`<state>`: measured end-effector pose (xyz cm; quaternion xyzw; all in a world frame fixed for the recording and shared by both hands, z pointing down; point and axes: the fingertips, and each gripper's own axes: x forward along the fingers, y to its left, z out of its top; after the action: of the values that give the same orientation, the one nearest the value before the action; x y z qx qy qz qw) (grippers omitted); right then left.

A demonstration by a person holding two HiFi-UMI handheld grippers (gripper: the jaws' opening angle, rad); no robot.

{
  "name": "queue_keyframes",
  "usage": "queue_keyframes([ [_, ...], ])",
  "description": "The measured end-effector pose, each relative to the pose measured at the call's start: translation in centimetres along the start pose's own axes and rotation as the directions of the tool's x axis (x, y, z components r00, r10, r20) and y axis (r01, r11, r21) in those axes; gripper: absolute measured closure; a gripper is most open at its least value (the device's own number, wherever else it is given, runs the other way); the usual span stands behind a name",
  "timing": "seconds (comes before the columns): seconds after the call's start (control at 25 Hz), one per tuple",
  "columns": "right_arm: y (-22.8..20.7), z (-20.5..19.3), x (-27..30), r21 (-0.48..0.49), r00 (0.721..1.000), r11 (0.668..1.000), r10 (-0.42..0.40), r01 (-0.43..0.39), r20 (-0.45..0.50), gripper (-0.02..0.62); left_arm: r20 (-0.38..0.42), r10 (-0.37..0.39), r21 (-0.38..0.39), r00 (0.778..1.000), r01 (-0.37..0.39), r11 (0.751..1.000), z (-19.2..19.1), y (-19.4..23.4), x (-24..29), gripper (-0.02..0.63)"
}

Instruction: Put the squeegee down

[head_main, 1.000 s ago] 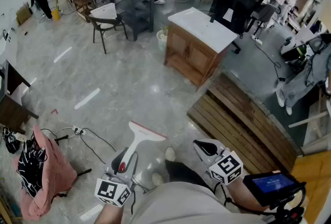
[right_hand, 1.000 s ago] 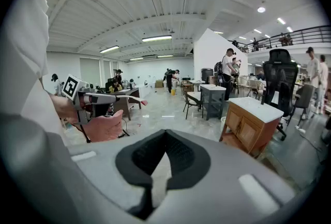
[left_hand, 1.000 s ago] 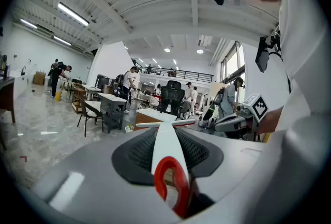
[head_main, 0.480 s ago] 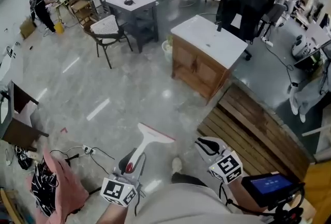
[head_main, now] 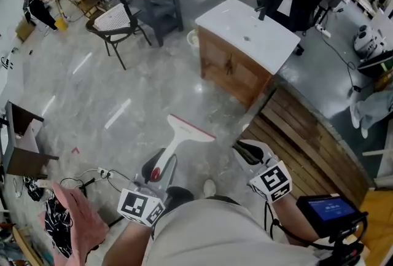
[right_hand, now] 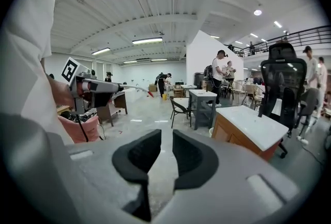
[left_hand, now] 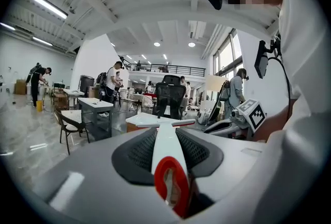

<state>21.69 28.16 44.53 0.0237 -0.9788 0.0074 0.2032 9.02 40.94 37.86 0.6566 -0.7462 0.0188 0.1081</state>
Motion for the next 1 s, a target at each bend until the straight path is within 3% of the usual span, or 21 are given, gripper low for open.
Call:
queue_keyframes([
  [0.24,-5.4,0.1,2.7,0.056,0.997,0.996,-0.075,0.076,-0.026,0.538,-0.023,-0.076,-0.006,0.997,0.076,0.997,0.7,2.8,7.1,0.485],
  [0.48,-11.1,0.6,7.1,0.098,0.981,0.977,-0.185,0.190,-0.066,0.538,-0.010,-0.143,-0.023,0.990,0.143,0.989,0.9,8.6,15.5,0.485],
  [0.76,-17.5,6.2,14.9,0.126,0.958,0.951,-0.274,0.283,-0.089,0.538,-0.031,-0.228,-0.031,0.973,0.227,0.973,4.0,17.5,25.3,0.485],
  [1.0,-21.3,9.4,19.8,0.152,0.938,0.927,-0.333,0.344,-0.092,0.538,-0.047,-0.294,-0.026,0.955,0.293,0.956,5.2,22.6,32.1,0.485],
])
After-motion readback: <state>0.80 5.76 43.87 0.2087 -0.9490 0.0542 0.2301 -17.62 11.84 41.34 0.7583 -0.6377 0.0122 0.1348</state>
